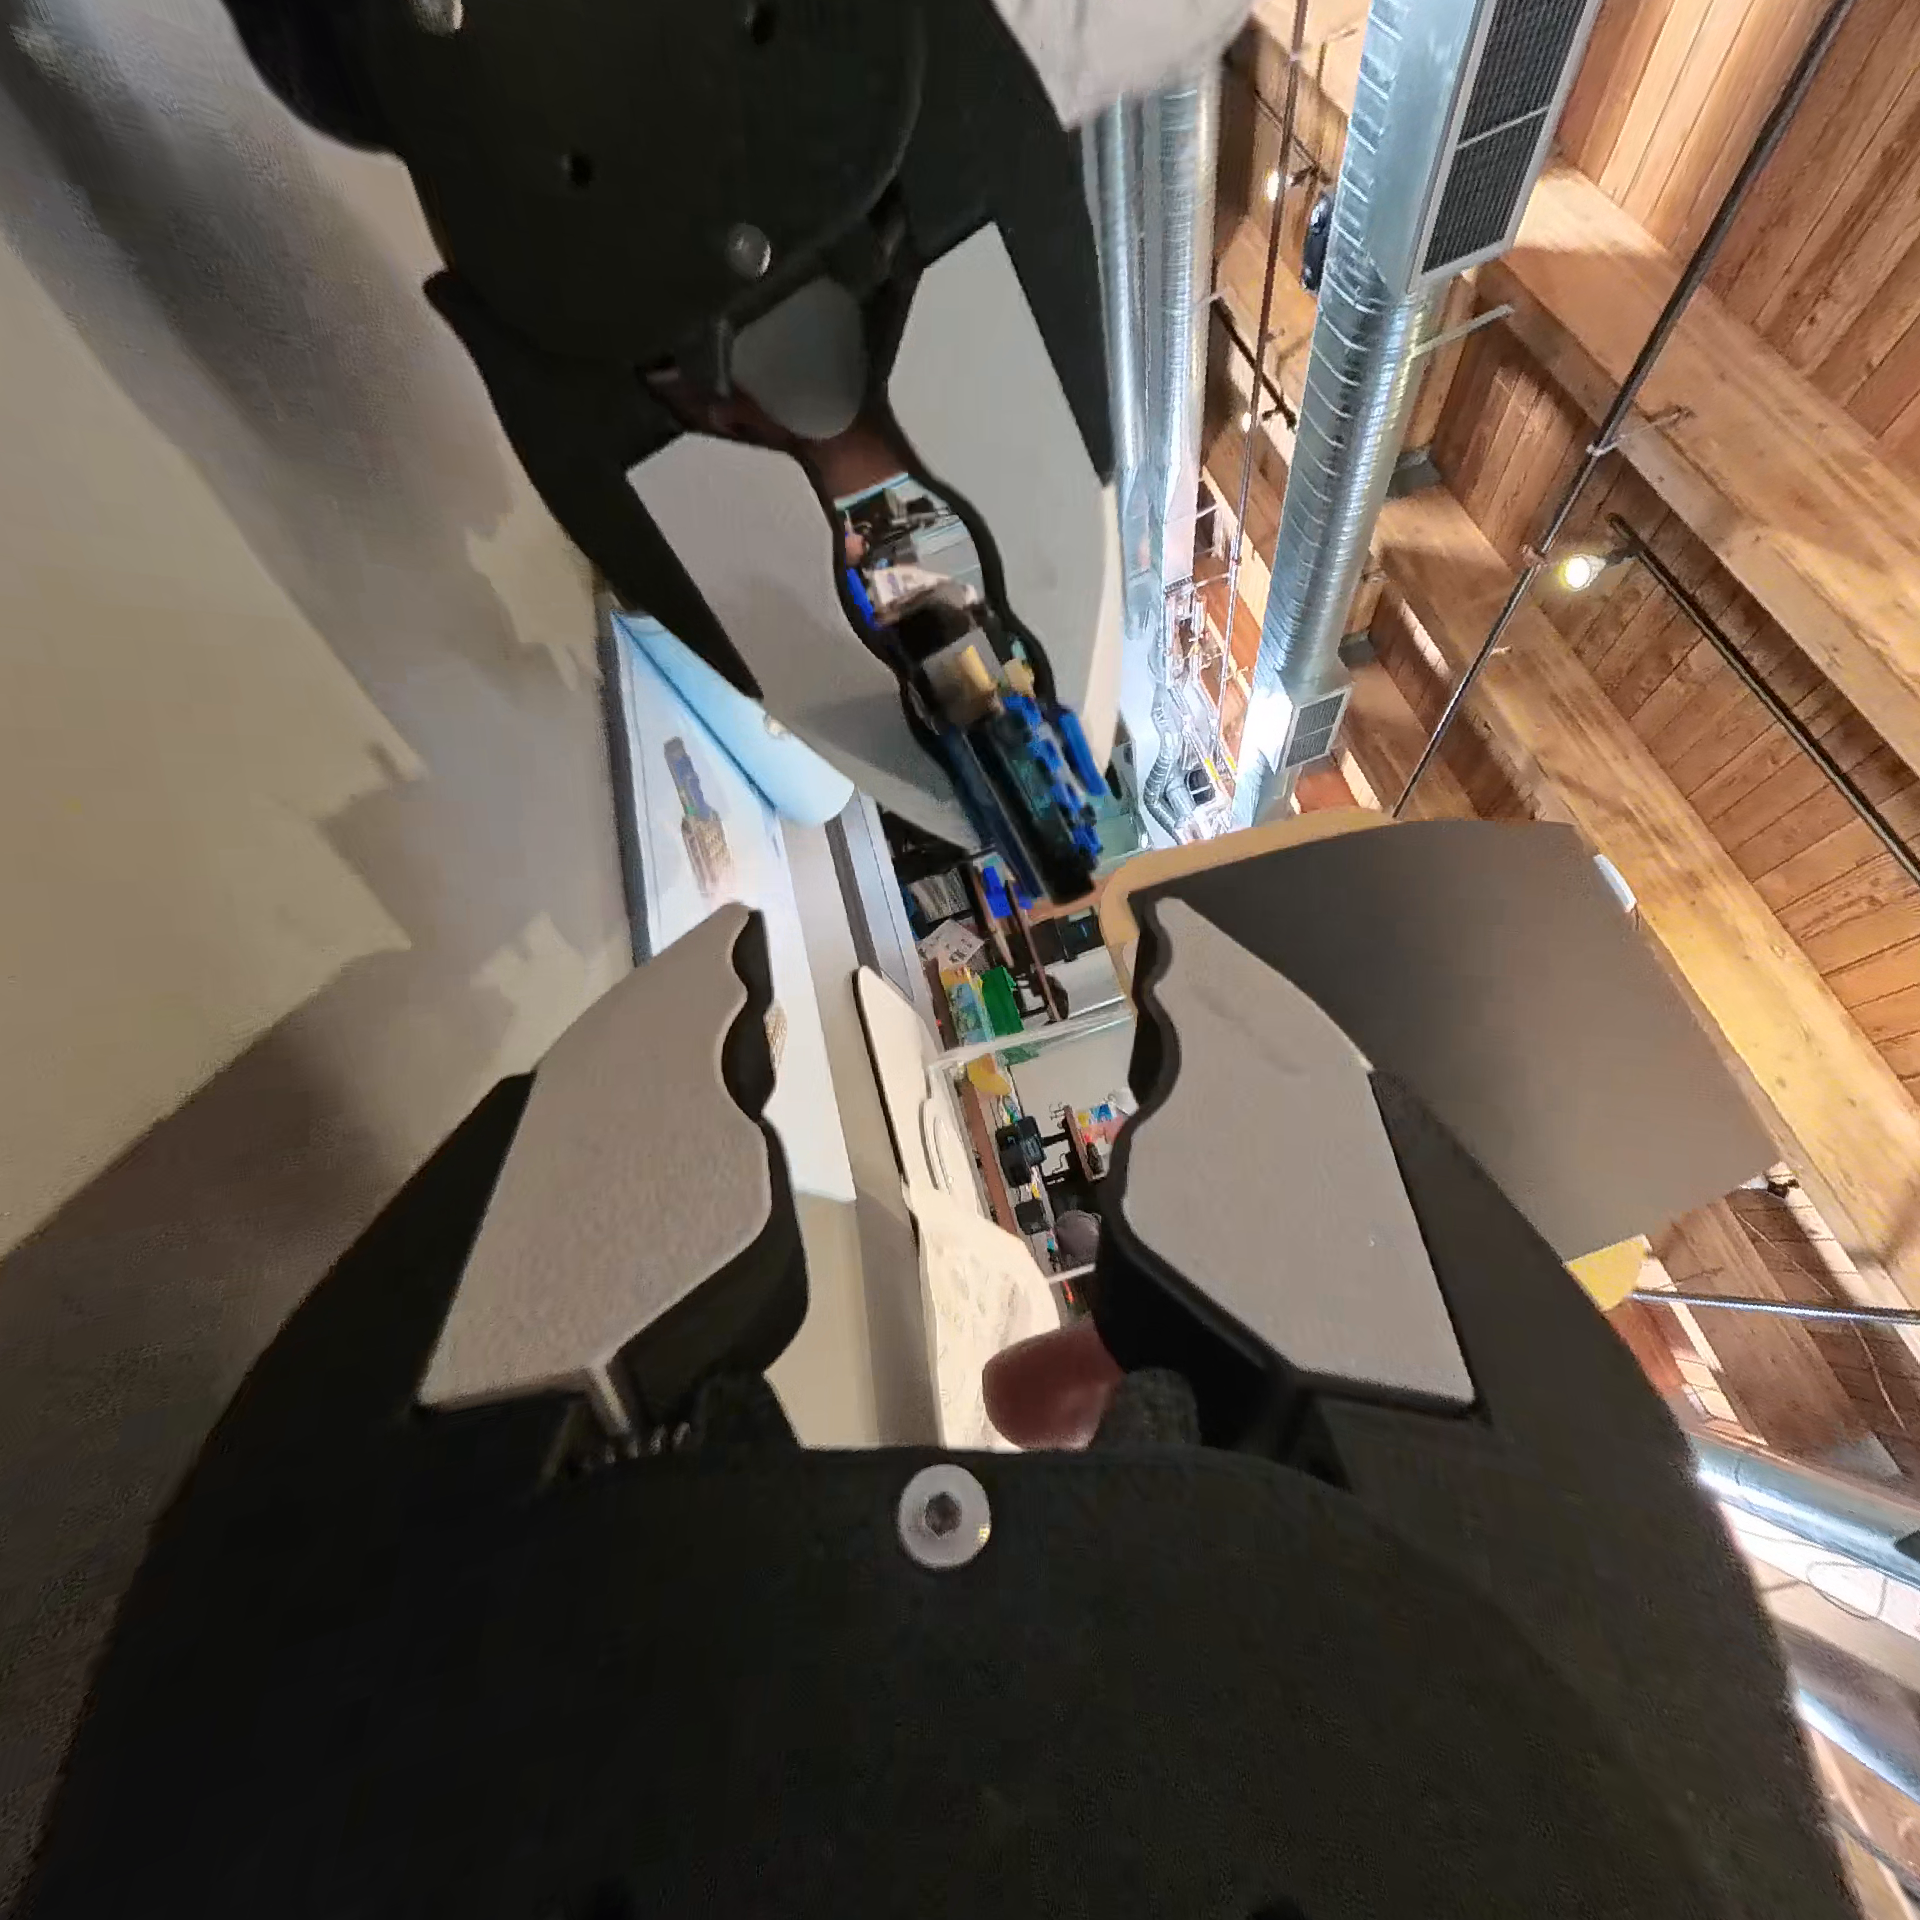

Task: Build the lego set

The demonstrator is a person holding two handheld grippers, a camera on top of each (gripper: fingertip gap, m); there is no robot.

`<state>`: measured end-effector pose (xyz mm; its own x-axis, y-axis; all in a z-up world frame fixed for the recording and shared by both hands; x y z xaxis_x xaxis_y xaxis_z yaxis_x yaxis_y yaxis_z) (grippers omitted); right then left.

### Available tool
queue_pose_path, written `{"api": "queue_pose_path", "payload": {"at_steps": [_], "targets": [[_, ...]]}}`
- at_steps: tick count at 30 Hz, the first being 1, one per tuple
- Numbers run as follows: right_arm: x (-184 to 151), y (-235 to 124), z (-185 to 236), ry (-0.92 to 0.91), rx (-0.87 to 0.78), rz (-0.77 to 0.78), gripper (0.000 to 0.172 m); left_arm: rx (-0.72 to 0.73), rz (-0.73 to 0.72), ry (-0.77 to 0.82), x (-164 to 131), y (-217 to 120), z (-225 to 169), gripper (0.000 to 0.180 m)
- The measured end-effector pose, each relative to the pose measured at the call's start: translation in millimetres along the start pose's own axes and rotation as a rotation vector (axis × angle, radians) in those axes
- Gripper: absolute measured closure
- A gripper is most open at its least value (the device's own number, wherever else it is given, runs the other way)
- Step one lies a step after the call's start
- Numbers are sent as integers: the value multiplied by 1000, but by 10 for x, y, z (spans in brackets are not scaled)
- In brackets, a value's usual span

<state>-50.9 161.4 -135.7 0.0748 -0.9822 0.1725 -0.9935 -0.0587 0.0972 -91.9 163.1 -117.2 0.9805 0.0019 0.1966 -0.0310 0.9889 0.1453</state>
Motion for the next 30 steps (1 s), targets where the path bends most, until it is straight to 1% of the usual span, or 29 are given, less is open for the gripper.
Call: {"api": "queue_pose_path", "payload": {"at_steps": [3,7,12,15,17,21,24,30], "targets": [[-41,32,-51,54,-17,-19,106,-12,-2,-3,-65,-5,-19,157],[-34,113,1,103,18,-63,106,-28,-7,-23,-131,-7,-26,157],[-32,194,-11,191,33,-105,106,-54,-33,3,-176,42,-41,157],[-42,191,-47,243,31,-123,106,-67,-41,-12,-202,65,-67,157],[-19,178,-41,246,36,-138,106,-87,-46,-14,-207,47,-110,156],[57,172,26,172,50,-157,106,-131,-64,49,-196,-6,-202,156],[93,187,93,82,56,-147,108,-159,-18,82,-247,-6,-254,156],[83,292,161,-83,30,-78,113,-167,86,82,-388,32,-241,156]]}}
Point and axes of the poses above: each gripper's, where its closed fingertips meet, y out along the fingers, x out of its top, z = x × y across the jaws, the point moved 1 cm from there along -y, back along the fingers, and after that the axes turned 10 degrees about -y, right-handed, at the moved point
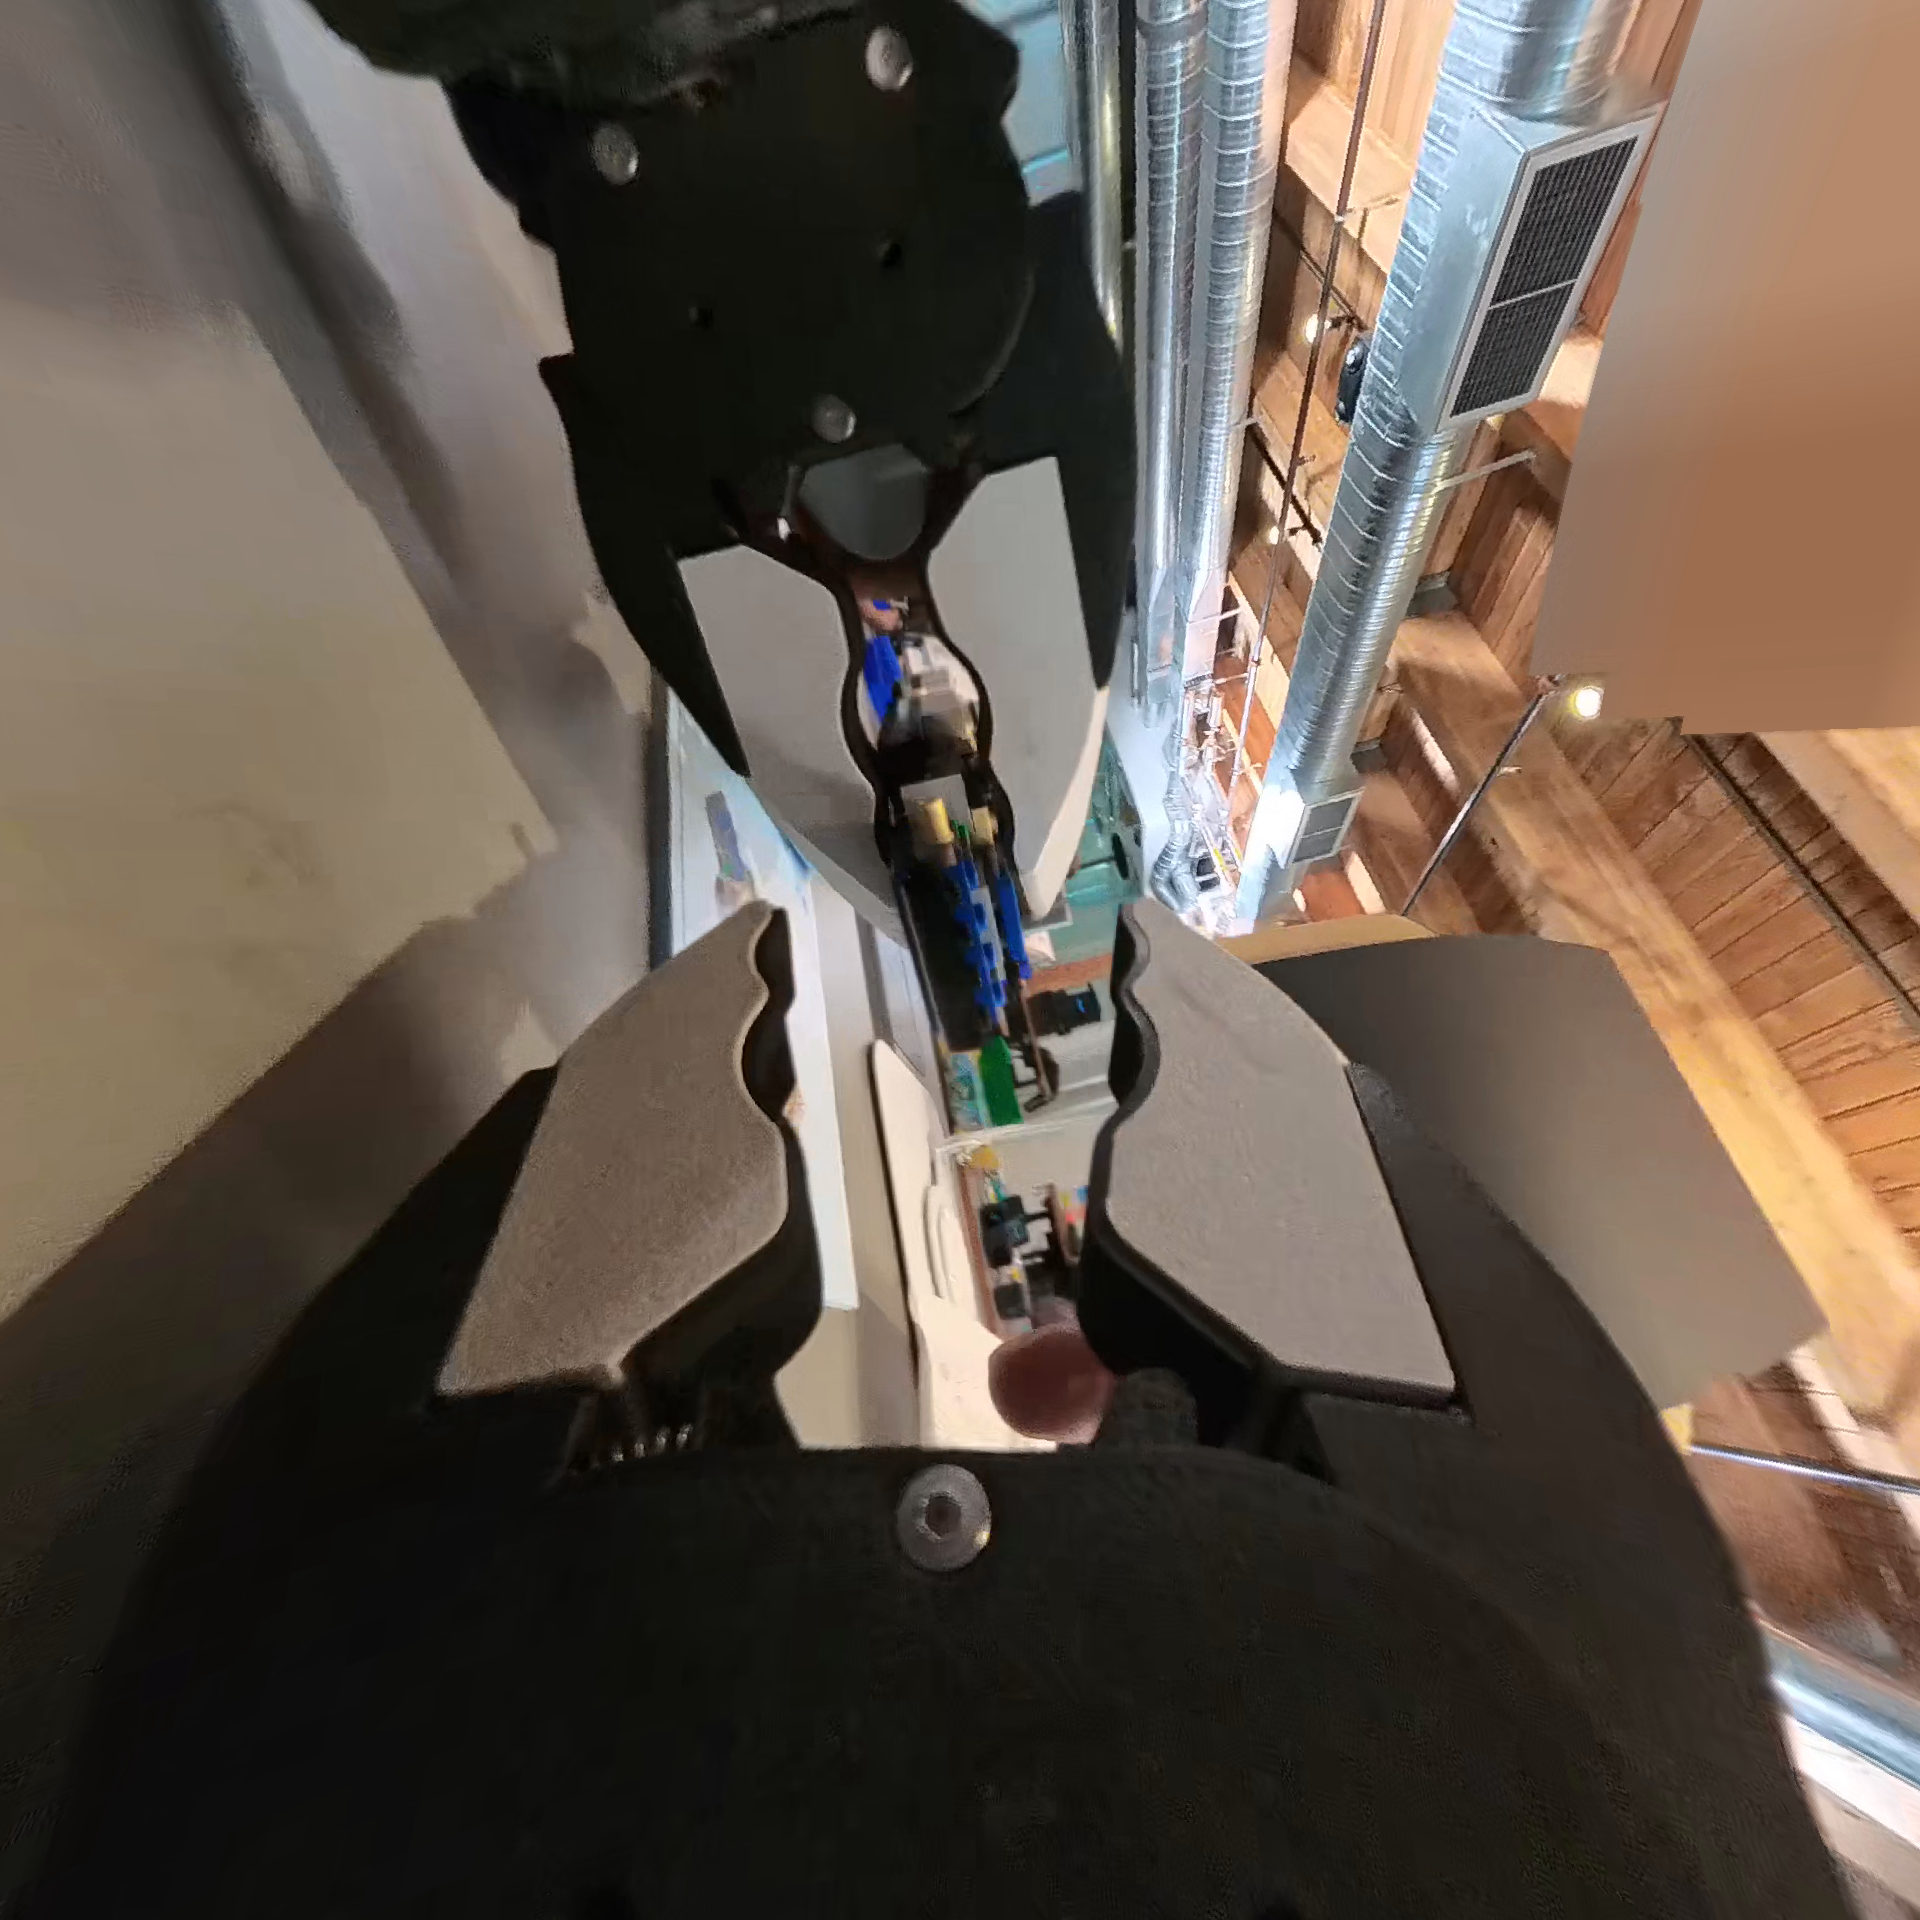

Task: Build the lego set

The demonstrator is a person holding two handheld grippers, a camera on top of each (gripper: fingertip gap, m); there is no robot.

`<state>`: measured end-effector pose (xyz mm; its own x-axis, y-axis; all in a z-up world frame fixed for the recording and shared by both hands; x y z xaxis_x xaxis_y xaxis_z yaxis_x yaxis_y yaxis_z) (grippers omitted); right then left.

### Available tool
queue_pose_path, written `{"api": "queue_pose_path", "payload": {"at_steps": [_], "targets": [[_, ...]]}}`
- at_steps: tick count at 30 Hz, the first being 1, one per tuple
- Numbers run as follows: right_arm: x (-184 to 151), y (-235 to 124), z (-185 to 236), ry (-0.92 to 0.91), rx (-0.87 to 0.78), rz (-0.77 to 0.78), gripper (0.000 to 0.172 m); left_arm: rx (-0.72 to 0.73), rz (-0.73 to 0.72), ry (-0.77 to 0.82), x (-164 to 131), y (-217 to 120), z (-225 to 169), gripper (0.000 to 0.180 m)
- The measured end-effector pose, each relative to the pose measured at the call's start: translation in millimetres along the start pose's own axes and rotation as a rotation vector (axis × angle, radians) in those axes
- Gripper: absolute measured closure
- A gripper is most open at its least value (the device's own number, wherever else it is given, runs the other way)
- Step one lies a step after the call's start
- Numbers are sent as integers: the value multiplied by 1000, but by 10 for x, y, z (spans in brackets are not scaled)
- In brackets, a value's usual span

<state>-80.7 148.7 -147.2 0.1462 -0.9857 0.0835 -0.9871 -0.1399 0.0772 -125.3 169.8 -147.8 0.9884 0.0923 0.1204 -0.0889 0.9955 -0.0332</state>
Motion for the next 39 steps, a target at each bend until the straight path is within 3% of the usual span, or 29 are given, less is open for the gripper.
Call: {"api": "queue_pose_path", "payload": {"at_steps": [14,39], "targets": [[-144,272,37,-100,-17,123,123,-25,175,-10,-197,90,-12,157],[-214,348,104,-137,11,99,135,-51,126,47,-128,62,-92,156]]}}
Point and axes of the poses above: each gripper's, where its closed fingertips meet, y out along the fingers, x out of its top, z = x × y across the jaws, the point moved 1 cm from there along -y, back along the fingers, and after that the axes turned 10 degrees about -y, right-handed, at the moved point
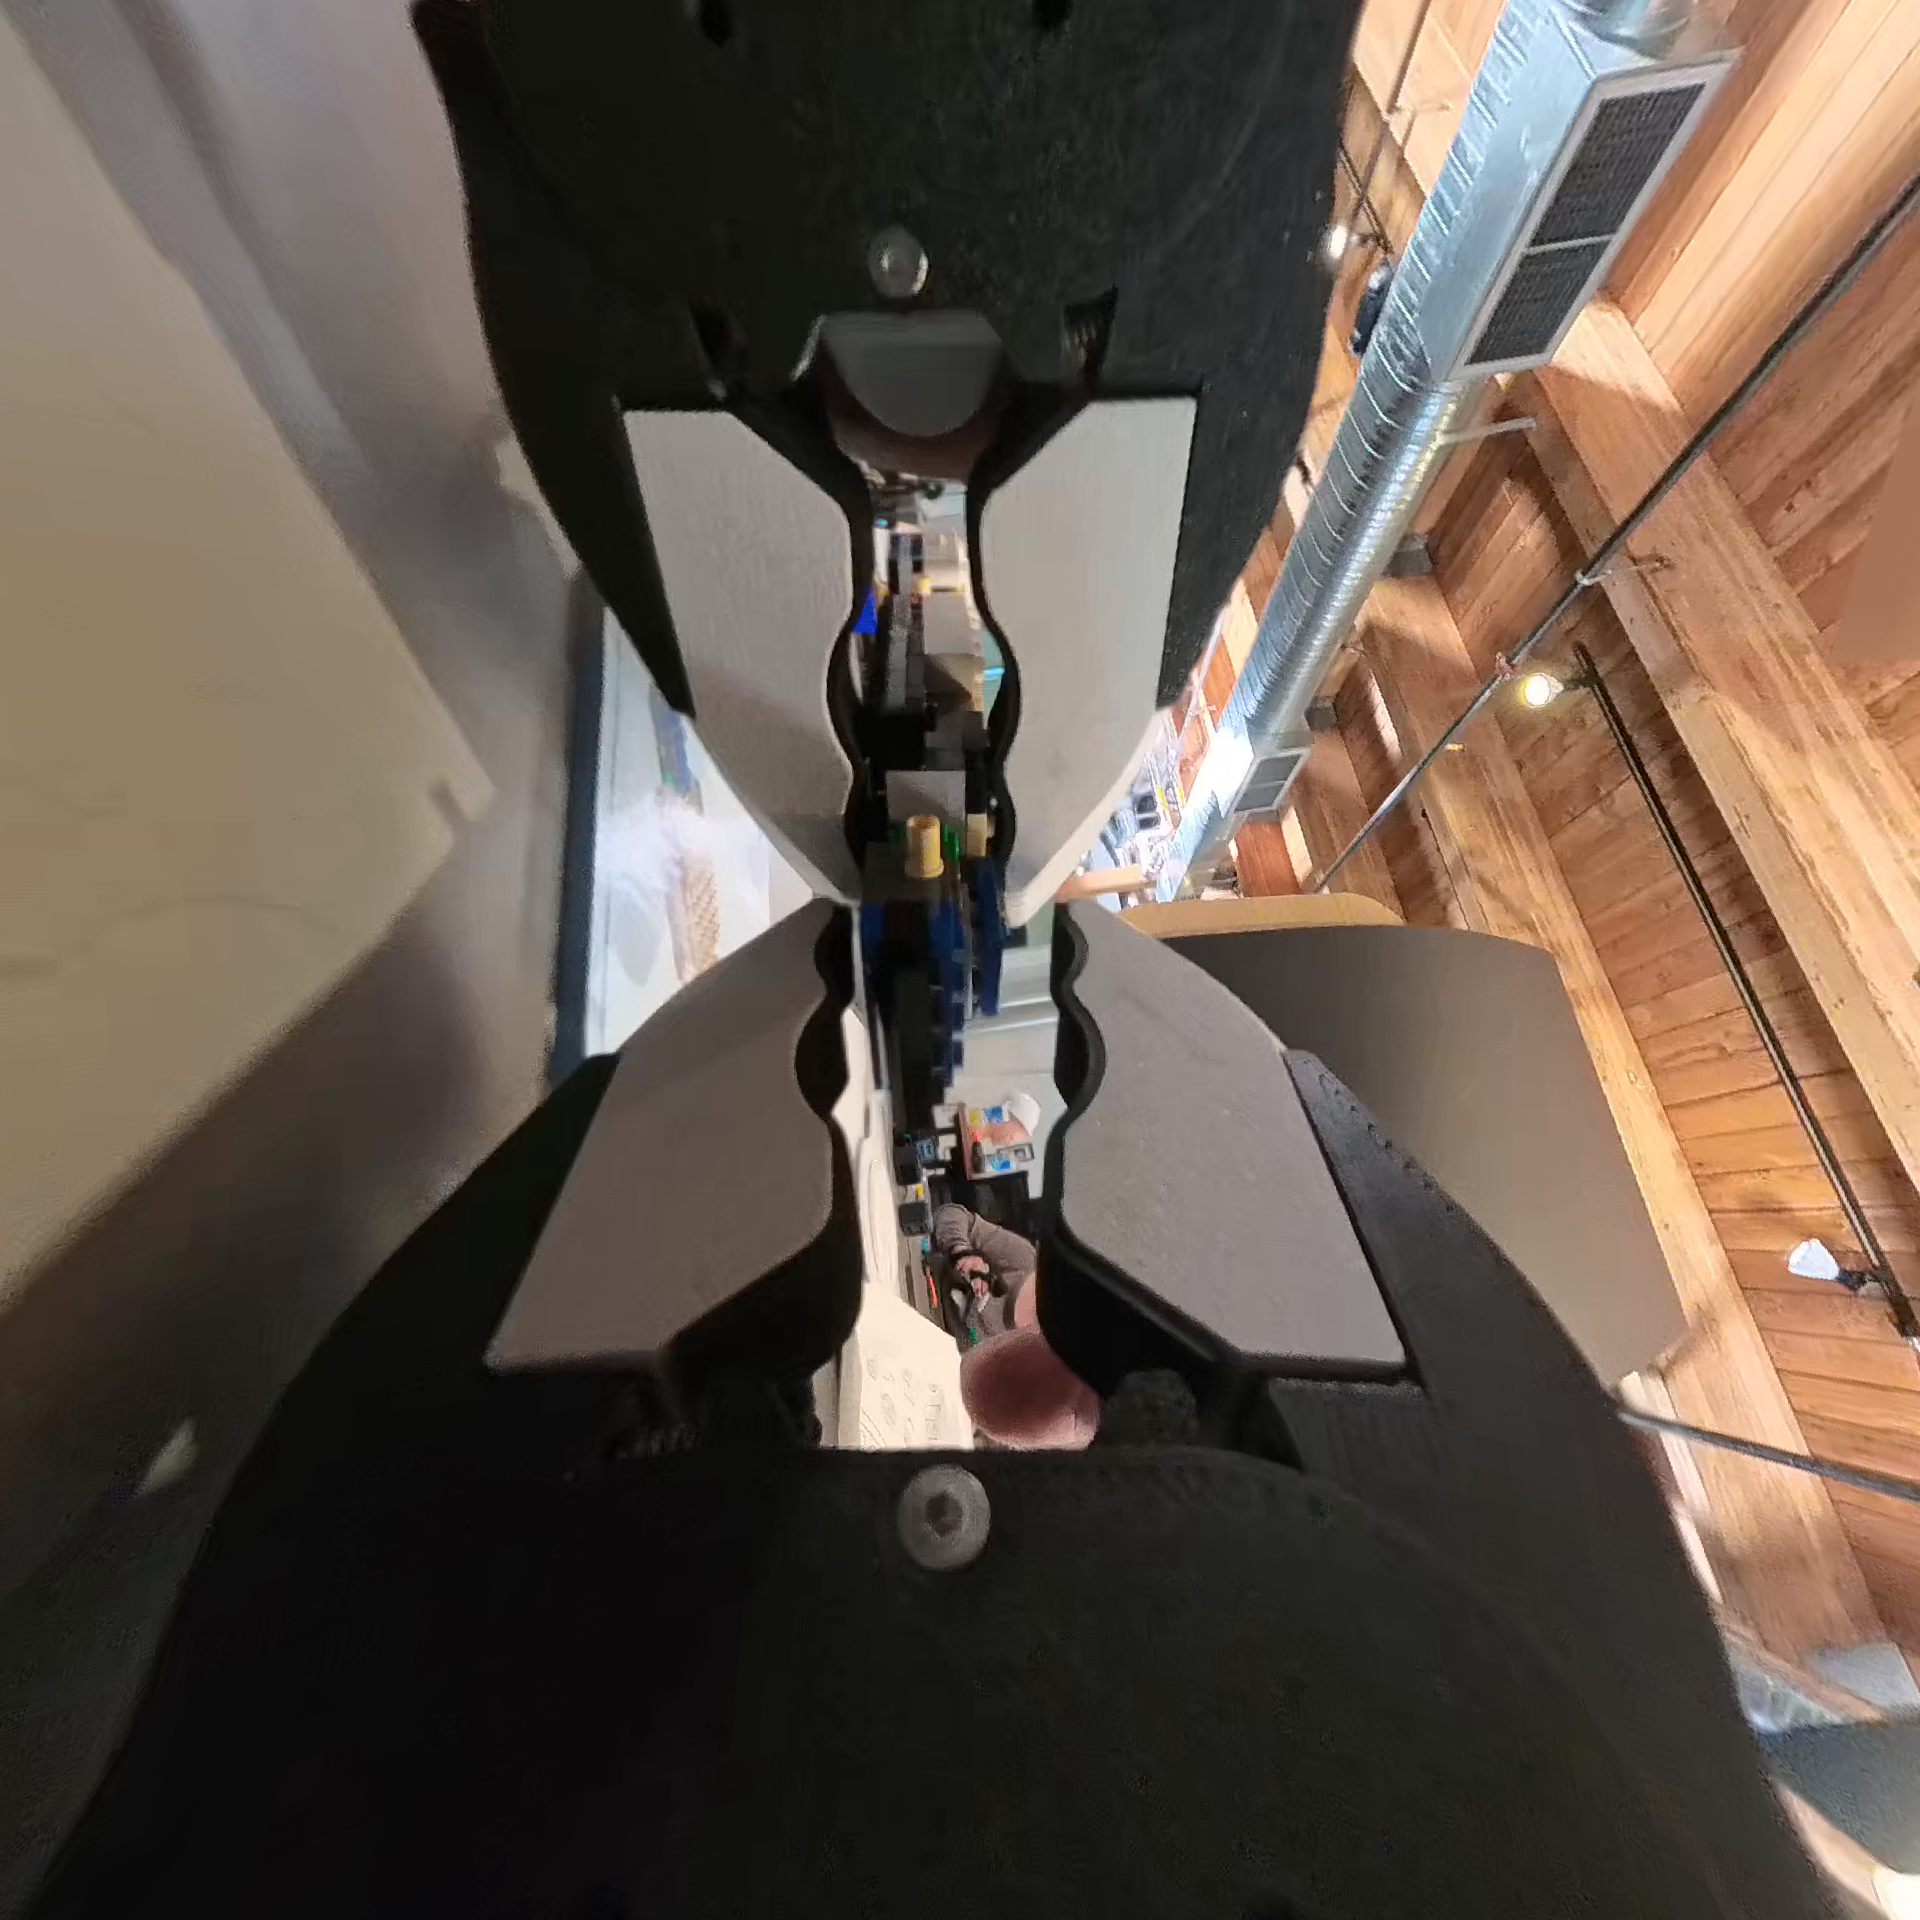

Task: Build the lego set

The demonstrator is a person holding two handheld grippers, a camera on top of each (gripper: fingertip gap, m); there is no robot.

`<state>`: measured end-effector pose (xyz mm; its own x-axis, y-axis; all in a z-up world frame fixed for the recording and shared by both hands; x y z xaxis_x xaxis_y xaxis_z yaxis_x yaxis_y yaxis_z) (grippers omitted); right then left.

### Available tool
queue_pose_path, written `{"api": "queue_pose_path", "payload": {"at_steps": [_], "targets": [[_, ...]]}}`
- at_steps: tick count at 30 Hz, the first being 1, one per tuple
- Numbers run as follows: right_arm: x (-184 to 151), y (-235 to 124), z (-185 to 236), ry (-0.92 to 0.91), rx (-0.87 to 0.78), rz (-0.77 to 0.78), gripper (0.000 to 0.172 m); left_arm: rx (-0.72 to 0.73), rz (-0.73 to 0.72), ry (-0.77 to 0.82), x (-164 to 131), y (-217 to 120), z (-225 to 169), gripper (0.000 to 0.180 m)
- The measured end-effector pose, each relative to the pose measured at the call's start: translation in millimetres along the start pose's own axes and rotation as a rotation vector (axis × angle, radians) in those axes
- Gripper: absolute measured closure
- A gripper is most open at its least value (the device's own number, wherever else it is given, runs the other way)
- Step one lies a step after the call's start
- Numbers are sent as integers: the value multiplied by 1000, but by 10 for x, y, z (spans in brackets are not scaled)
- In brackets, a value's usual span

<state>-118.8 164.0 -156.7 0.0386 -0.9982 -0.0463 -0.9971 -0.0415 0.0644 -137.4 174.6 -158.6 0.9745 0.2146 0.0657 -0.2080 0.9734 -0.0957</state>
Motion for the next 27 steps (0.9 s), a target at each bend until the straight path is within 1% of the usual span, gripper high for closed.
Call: {"api": "queue_pose_path", "payload": {"at_steps": [5,14,18,21,23,27], "targets": [[44,-75,44,-46,43,-38,135,-4,-6,3,-36,-22,-22,156],[-11,-55,51,-66,42,-23,133,-26,-8,-30,-44,-14,-50,156],[-40,-55,0,-41,19,-15,121,-23,-12,-57,-54,-8,3,156],[-73,-86,-84,-25,-13,-16,120,2,-6,-57,-147,-16,141,156],[-103,-117,-118,-6,-29,-9,119,12,-28,-62,-213,-30,270,156],[-21,-214,-93,-37,-34,-21,120,46,-66,-19,-314,-26,648,156]]}}
Point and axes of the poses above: each gripper's, where its closed fingertips meet, y out along the fingers, x out of its top, z = x × y across the jaws, the point moved 1 cm from there along -y, back along the fingers, and after that the axes turned 10 degrees about -y, right-handed, at the moved point
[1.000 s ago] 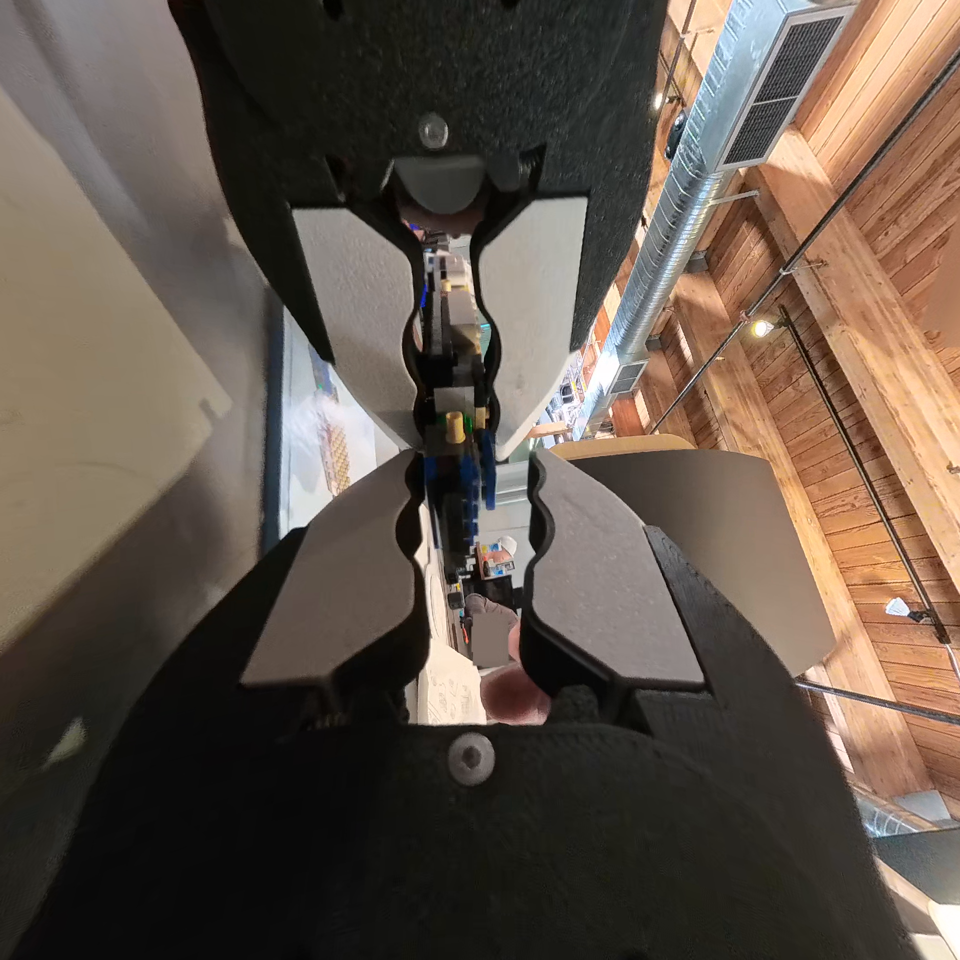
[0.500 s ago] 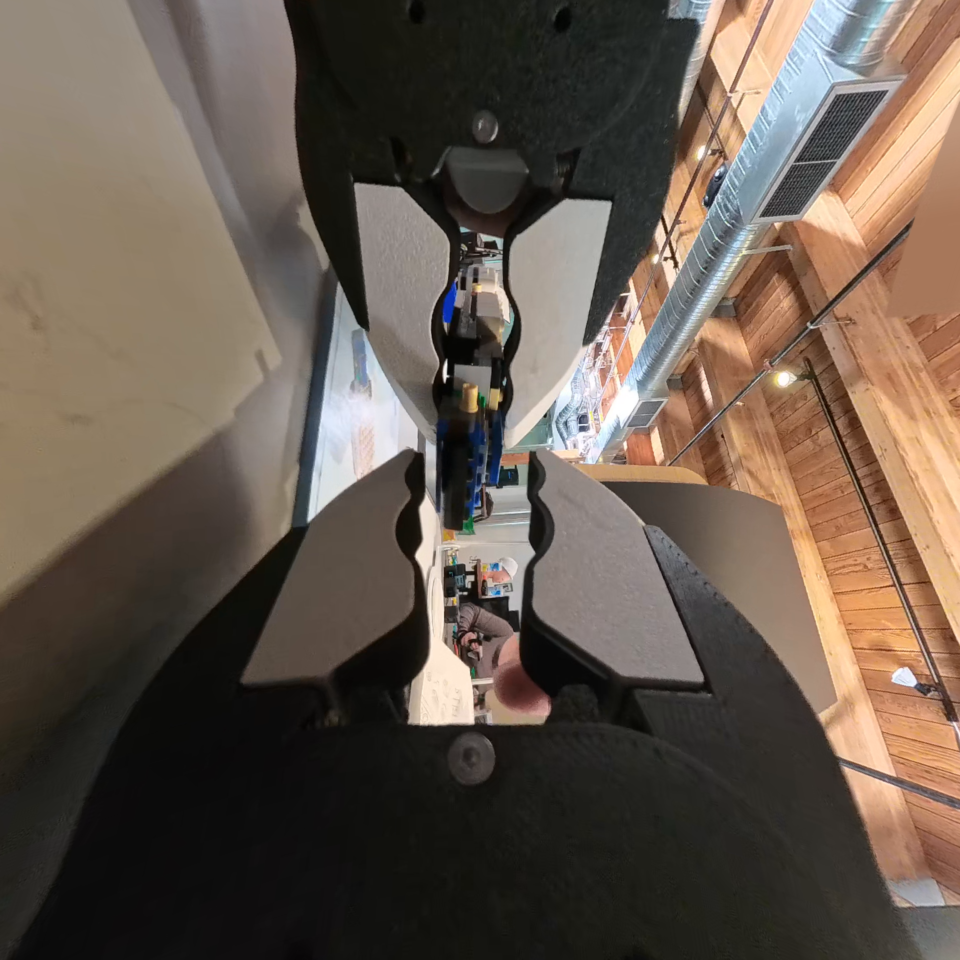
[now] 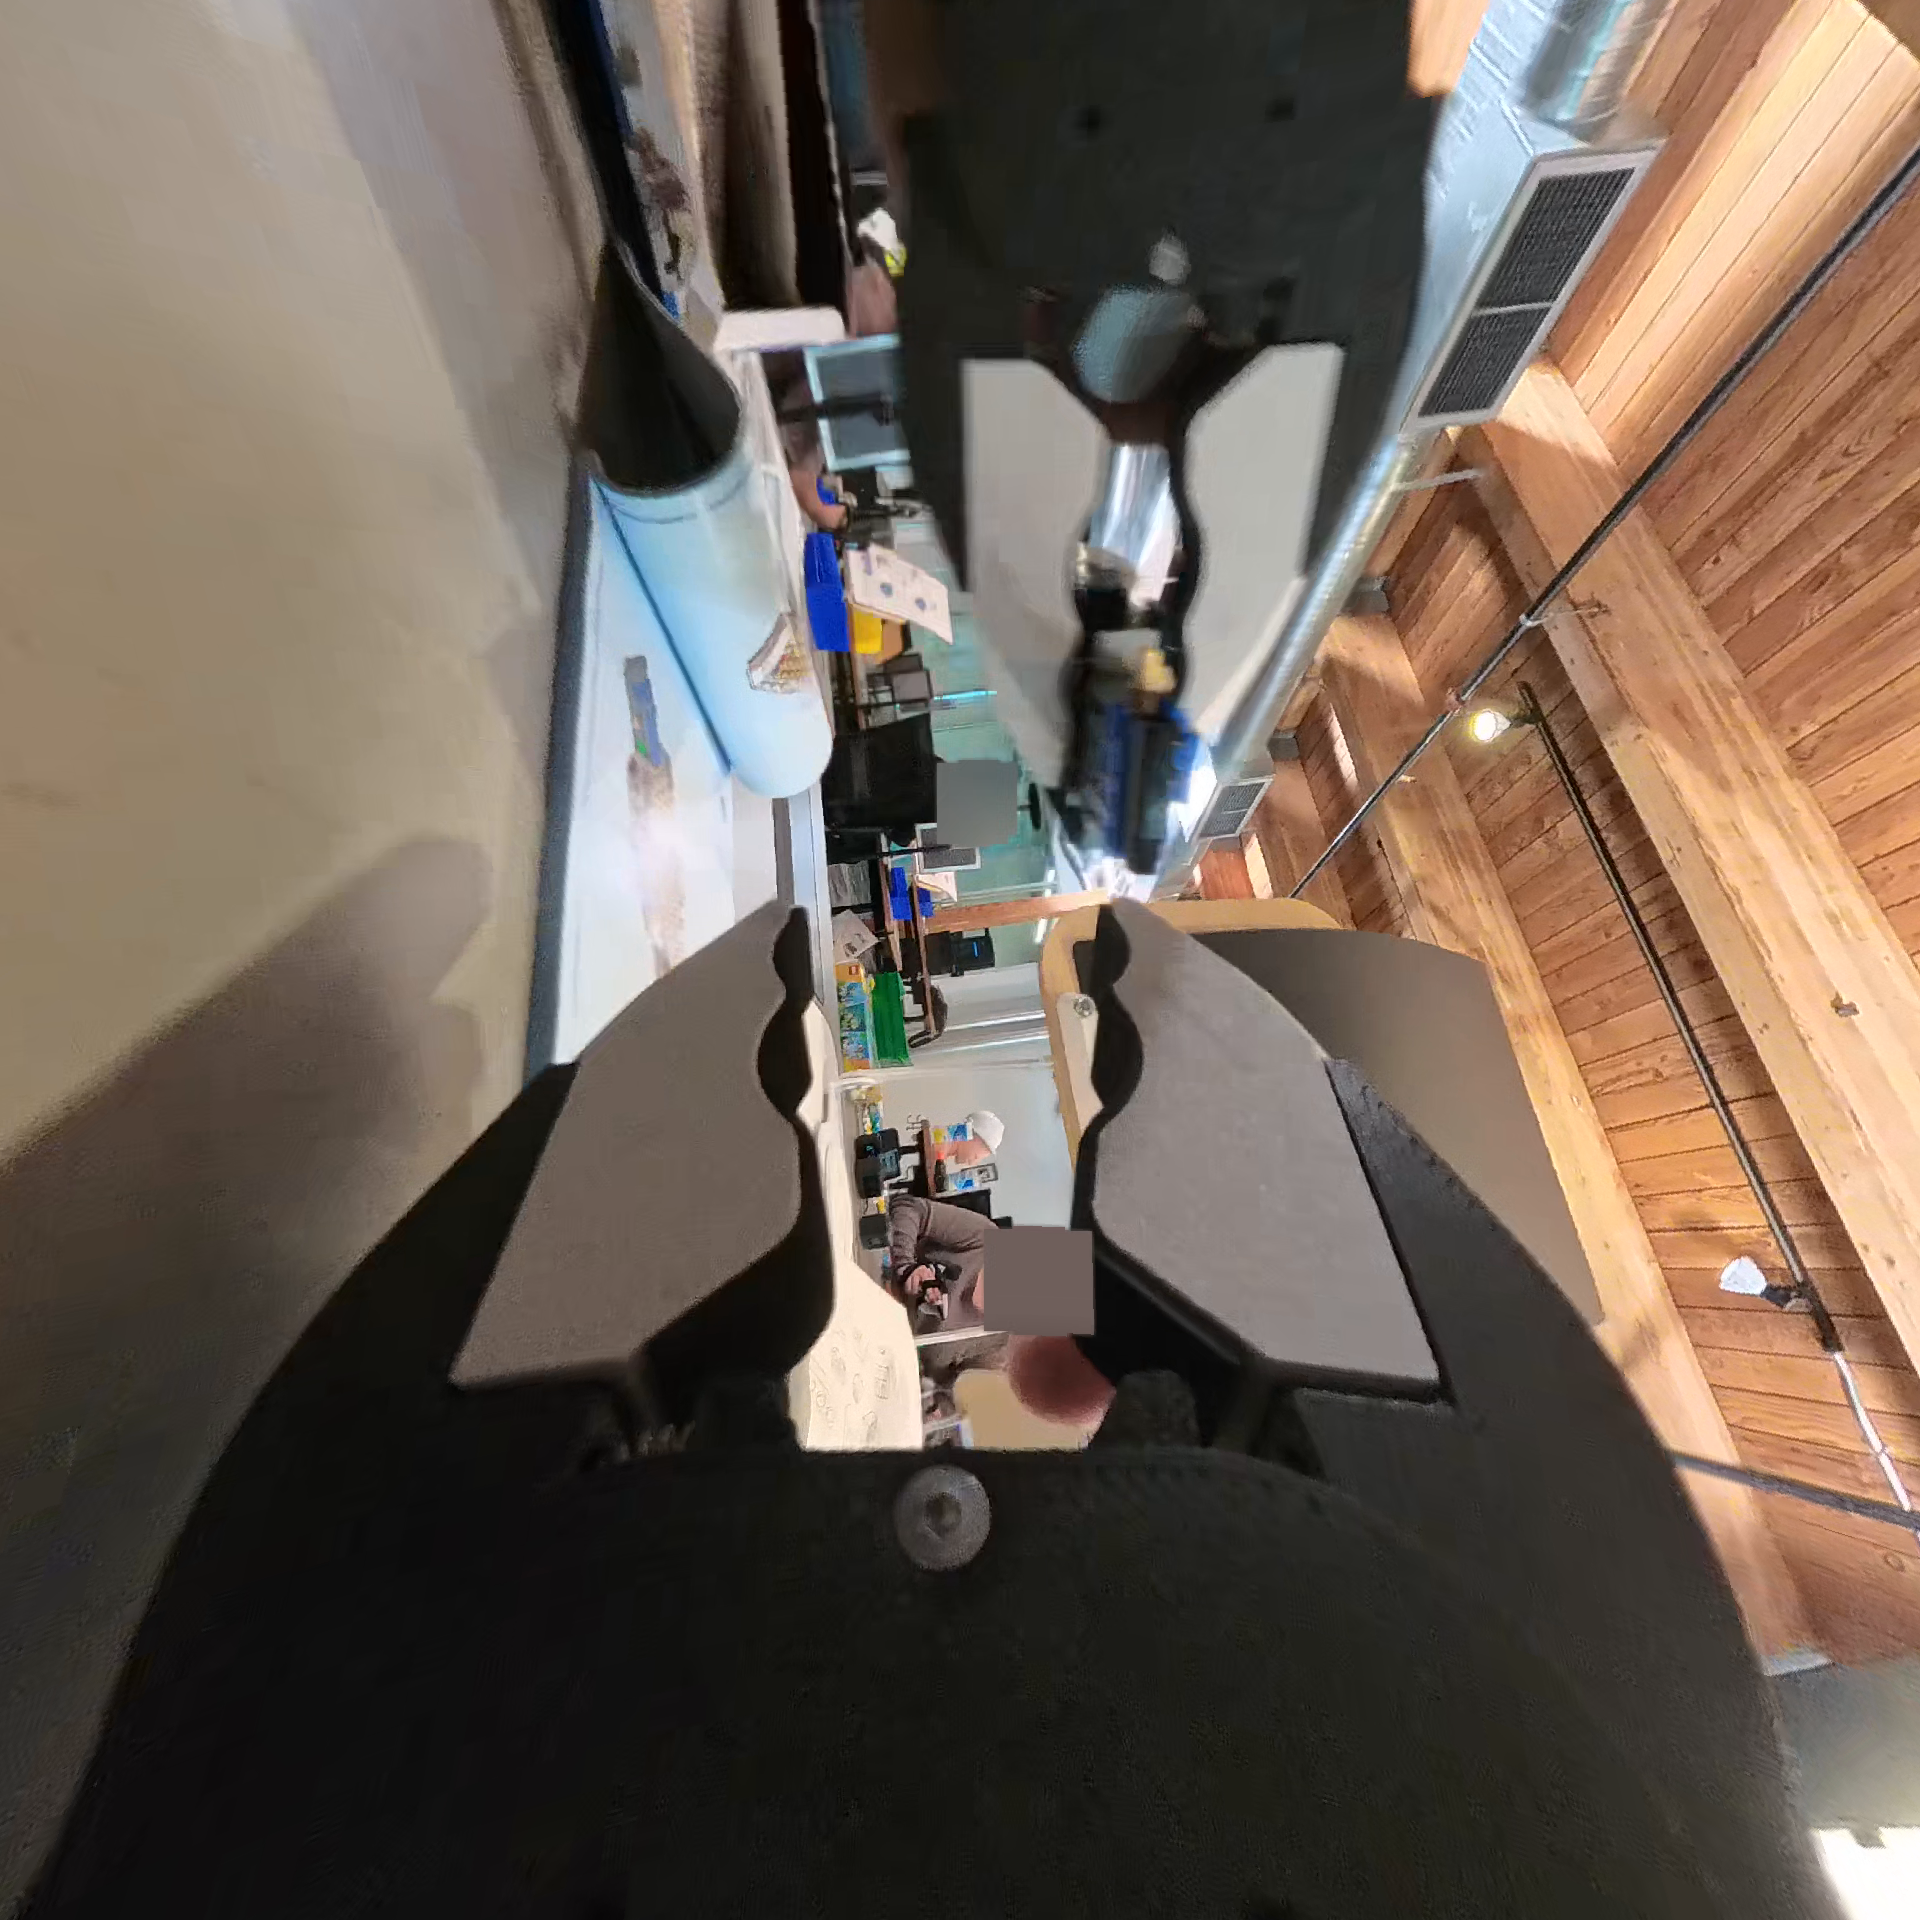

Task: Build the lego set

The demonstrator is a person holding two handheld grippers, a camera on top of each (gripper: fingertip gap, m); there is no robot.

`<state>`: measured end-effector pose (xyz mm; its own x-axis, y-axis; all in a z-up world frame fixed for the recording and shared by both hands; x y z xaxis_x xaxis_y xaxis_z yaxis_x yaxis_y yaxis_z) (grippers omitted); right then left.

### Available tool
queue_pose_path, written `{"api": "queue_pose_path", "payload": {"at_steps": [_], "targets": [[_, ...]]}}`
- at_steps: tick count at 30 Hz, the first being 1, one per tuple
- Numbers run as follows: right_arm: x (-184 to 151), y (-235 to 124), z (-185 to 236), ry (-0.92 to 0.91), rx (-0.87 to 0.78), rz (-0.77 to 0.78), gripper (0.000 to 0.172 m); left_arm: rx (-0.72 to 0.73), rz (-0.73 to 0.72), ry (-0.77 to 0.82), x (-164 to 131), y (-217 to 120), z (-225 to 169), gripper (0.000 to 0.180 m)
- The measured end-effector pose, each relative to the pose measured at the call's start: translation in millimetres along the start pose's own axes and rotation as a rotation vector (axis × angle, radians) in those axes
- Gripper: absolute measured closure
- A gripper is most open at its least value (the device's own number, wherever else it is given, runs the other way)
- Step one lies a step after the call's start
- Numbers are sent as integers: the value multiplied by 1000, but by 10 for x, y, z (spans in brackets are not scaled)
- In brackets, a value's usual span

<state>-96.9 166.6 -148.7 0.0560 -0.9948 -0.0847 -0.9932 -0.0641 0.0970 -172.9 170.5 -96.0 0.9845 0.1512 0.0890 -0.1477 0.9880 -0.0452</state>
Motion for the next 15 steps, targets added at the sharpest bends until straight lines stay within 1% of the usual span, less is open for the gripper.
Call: {"api": "queue_pose_path", "payload": {"at_steps": [3,7,9,15], "targets": [[132,-85,21,-24,0,-26,121,19,-63,-28,7,-11,397,156],[260,-137,35,-48,2,-53,121,91,-114,-49,2,-37,889,156],[288,-140,54,-53,8,-61,121,103,-166,-60,50,-76,996,156],[332,-142,94,-59,21,-82,122,99,-358,-92,270,-294,1117,156]]}}
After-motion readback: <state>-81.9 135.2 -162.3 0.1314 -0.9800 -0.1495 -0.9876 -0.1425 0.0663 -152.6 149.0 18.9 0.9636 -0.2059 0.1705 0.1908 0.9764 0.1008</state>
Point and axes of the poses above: each gripper's, where its closed fingertips meet, y out along the fingers, x out of its top, z = x × y across the jaws, the point moved 1 cm from there along -y, back along the fingers, and after that the axes turned 10 degrees about -y, right-handed, at the moved point
